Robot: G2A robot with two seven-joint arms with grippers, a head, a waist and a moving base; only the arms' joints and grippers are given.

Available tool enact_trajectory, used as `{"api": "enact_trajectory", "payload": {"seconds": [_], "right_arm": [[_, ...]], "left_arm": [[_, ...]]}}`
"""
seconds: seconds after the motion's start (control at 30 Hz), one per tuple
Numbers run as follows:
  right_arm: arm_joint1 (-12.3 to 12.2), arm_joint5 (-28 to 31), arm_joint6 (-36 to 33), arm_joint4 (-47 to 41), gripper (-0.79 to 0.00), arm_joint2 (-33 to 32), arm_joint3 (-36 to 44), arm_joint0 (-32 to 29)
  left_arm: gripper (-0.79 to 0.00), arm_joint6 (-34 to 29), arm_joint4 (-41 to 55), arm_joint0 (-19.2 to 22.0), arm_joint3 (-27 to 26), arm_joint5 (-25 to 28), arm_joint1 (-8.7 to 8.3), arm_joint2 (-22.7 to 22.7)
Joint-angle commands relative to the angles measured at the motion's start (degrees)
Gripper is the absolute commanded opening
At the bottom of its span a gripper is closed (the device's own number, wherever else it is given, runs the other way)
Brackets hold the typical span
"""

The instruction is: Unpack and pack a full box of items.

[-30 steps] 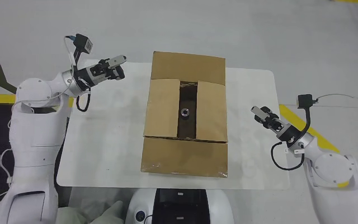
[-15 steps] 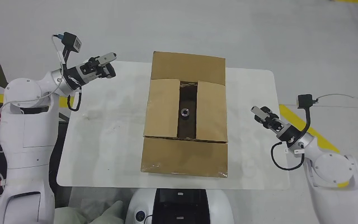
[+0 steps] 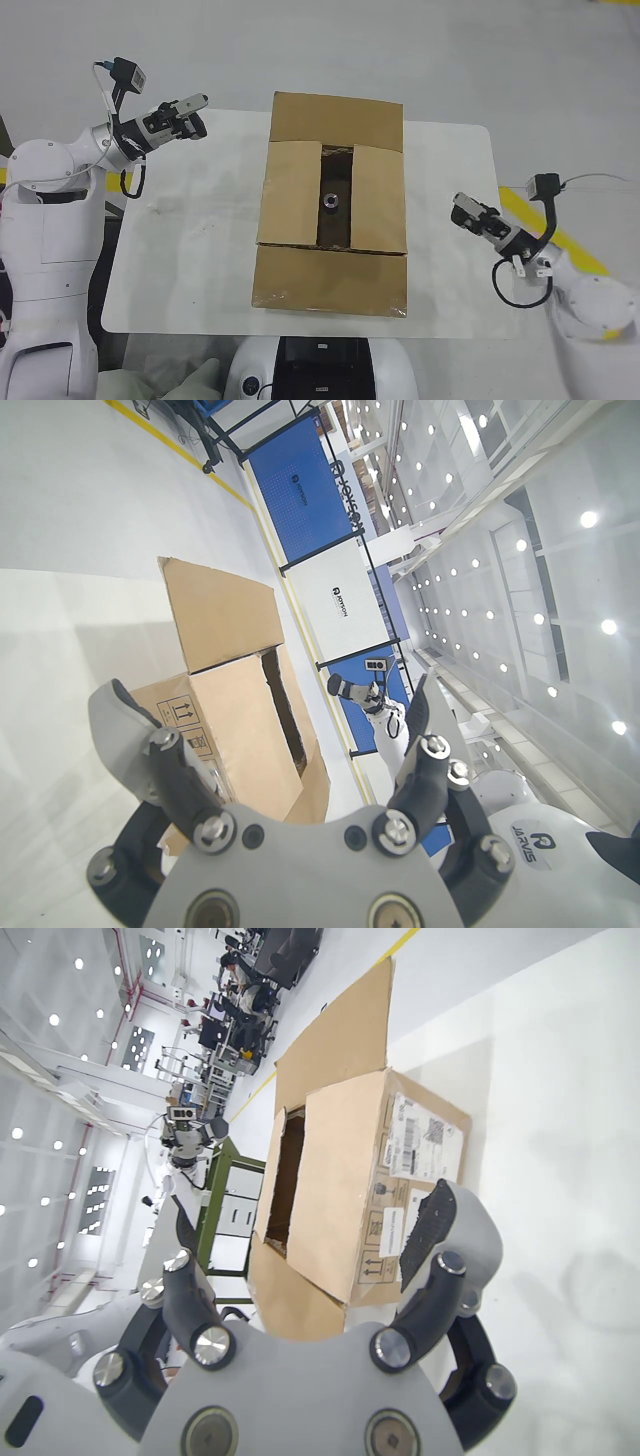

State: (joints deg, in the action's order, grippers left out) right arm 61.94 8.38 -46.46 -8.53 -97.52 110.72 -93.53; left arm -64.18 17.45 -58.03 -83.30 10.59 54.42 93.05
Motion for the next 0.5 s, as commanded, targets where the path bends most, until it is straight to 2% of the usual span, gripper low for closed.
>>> {"api": "enact_trajectory", "payload": {"seconds": [0.0, 0.2, 0.47], "right_arm": [[-0.16, -0.33, -2.83, -1.82, 0.000, -0.44, 0.59, -1.12], [-0.43, -3.13, -8.47, -5.54, 0.000, 0.14, 3.92, -5.74], [-0.53, -4.76, -10.03, -5.34, 0.000, 3.59, 6.75, -10.87]], "left_arm": [[0.000, 0.00, 0.00, 0.00, 0.00, 0.00, 0.00, 0.00], [0.000, 0.00, 0.00, 0.00, 0.00, 0.00, 0.00, 0.00], [0.000, 0.00, 0.00, 0.00, 0.00, 0.00, 0.00, 0.00]]}}
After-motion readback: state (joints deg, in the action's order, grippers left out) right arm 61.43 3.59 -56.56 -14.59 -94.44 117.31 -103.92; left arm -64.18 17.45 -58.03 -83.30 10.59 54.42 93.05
